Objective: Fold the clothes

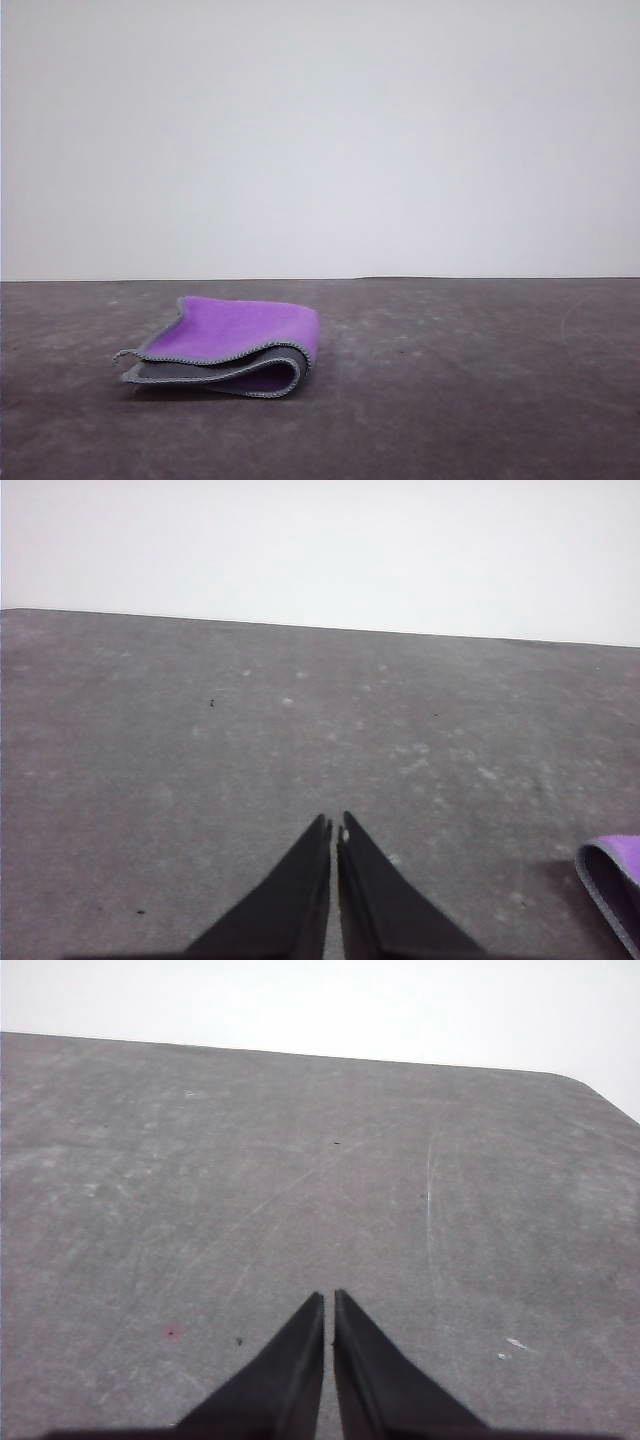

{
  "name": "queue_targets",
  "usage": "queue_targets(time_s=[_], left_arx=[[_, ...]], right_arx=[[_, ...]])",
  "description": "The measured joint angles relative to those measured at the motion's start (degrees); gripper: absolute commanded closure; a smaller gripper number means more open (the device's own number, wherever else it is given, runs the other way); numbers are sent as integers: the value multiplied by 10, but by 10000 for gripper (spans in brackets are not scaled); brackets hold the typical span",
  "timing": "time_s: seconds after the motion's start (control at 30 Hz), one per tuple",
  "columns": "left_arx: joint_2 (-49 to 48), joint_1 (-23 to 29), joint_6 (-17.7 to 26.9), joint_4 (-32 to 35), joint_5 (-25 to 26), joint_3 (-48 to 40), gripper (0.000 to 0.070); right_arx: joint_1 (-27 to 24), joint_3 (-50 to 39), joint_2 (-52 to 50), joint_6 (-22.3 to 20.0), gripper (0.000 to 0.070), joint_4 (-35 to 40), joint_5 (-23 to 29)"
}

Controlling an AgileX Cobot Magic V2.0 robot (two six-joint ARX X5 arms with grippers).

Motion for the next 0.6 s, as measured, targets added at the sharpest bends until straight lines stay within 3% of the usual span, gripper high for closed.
queue_targets(time_s=[0.6], left_arx=[[0, 0, 0, 0, 0, 0, 700]], right_arx=[[0, 0, 0, 0, 684, 0, 0]])
